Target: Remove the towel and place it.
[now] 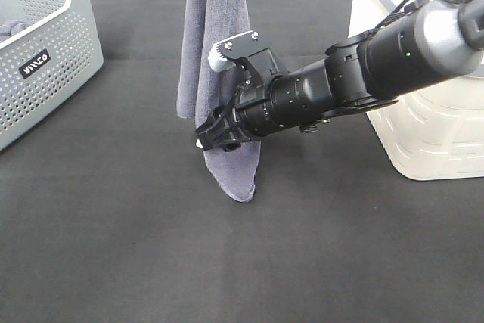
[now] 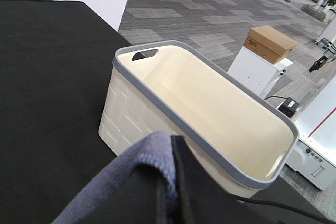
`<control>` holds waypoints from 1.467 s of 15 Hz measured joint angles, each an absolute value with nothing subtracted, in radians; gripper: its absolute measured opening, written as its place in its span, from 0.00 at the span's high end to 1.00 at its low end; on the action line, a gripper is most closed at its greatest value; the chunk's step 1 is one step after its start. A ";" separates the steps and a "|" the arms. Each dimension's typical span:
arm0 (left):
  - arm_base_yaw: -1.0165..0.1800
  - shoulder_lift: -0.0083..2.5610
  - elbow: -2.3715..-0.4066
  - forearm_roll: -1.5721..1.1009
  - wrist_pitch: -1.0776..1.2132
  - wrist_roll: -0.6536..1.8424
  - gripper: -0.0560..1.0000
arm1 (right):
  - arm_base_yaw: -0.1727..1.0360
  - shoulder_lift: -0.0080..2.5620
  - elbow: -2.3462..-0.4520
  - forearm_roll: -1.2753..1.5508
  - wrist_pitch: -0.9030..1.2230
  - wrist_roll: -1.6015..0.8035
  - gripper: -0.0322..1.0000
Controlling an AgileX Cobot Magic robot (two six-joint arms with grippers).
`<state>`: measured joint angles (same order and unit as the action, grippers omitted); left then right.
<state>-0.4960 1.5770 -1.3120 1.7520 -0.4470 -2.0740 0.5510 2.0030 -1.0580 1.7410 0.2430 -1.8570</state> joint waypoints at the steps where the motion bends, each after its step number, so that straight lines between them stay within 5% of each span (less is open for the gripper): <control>1: -0.496 1.577 -1.312 1.752 -0.446 -2.074 0.95 | 0.551 2.004 -1.058 1.741 0.244 -1.856 0.46; 8: -0.496 1.577 -1.312 1.752 -0.397 -2.089 0.95 | 0.551 2.065 -1.102 1.741 0.309 -1.855 0.64; 12: -0.496 1.577 -1.312 1.752 -0.395 -2.105 0.95 | 0.551 2.065 -1.103 1.741 0.346 -1.839 0.95; 16: -0.491 1.577 -1.312 1.752 -0.367 -2.123 0.95 | 0.551 2.011 -1.079 1.733 0.412 -1.735 0.95; 22: -0.373 1.577 -1.312 1.752 -0.383 -2.208 0.95 | 0.551 1.784 -1.070 0.889 0.563 -0.946 0.95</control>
<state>-0.3730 1.5770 -1.3120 1.7520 -0.3830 -2.2080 0.5510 1.7840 -1.0700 0.8890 0.5630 -0.9460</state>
